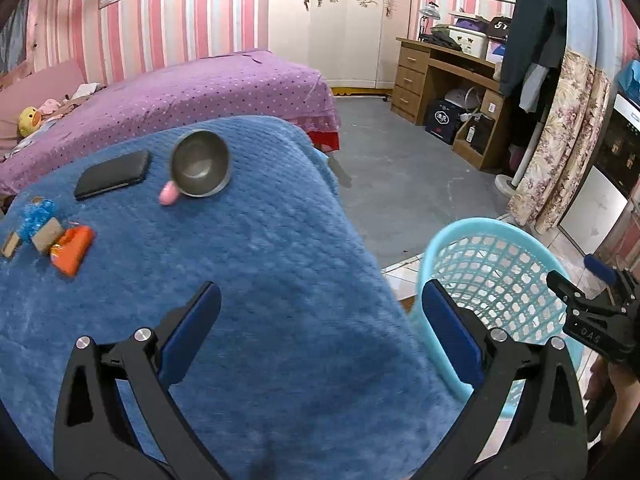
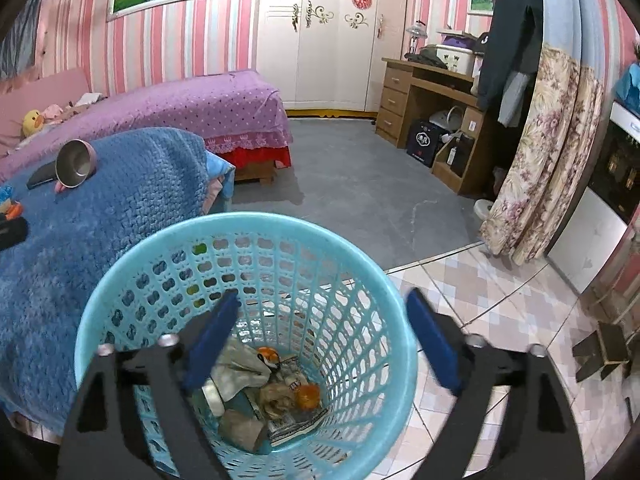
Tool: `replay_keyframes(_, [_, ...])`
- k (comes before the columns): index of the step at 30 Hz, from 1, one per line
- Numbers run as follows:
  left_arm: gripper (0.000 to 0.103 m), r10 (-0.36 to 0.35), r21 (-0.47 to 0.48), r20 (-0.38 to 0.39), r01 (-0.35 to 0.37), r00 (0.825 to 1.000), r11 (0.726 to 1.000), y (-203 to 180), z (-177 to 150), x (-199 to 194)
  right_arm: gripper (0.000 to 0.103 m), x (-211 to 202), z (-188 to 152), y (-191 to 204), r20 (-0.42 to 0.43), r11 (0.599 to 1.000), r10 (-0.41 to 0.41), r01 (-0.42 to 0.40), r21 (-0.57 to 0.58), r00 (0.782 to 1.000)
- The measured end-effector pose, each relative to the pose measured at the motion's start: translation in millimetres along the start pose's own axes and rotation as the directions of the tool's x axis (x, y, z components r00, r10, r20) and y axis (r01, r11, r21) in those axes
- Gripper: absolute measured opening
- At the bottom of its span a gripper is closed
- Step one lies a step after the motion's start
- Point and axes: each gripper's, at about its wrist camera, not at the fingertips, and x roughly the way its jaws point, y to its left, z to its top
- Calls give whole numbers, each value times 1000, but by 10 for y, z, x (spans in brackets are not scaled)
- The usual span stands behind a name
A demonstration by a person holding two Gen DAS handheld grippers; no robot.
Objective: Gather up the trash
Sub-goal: 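Carry container and peel over the blue basket and open both tools, then grasp the brown cardboard tube with the left tool while the right tool grasps the orange snack wrapper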
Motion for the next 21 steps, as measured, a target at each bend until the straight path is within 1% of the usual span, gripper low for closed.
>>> replay_keyframes(3, [97,29,8,16,-29,999,1000,245,15,-101,98,-53,88,190,11,1000,-2,2,-21,1000])
replay_keyframes(6, [97,55,5,14,-55,998,998,546,55,-180,98,-105,195,426,26,999,-5,6,-36,1000])
replay_keyframes(10, [97,103,-26,26,-102,994,994,1078,136,-293,98,-160,339,818,46,999,47,-47,-10,998])
replay_keyframes(14, [97,132,-81,14,-131,991,988,1649,181,-335,98,-184,456,1360,65,995,102,-101,-16,993])
replay_keyframes(15, [97,149,-96,10,-148,989,984,1848,172,-342,98,-190,478,1490,70,994,108,-107,-23,992])
replay_keyframes(16, [97,163,-103,5,-162,987,981,1969,159,-341,98,-191,516,1699,75,992,121,-118,-40,990])
replay_keyframes(18, [97,195,-113,-7,-194,981,974,2221,124,-327,98,-180,553,1954,72,988,143,-139,-61,987])
replay_keyframes(21, [97,239,-121,-30,-241,971,963,2595,79,-317,98,-174,616,2444,63,978,189,-183,-96,980])
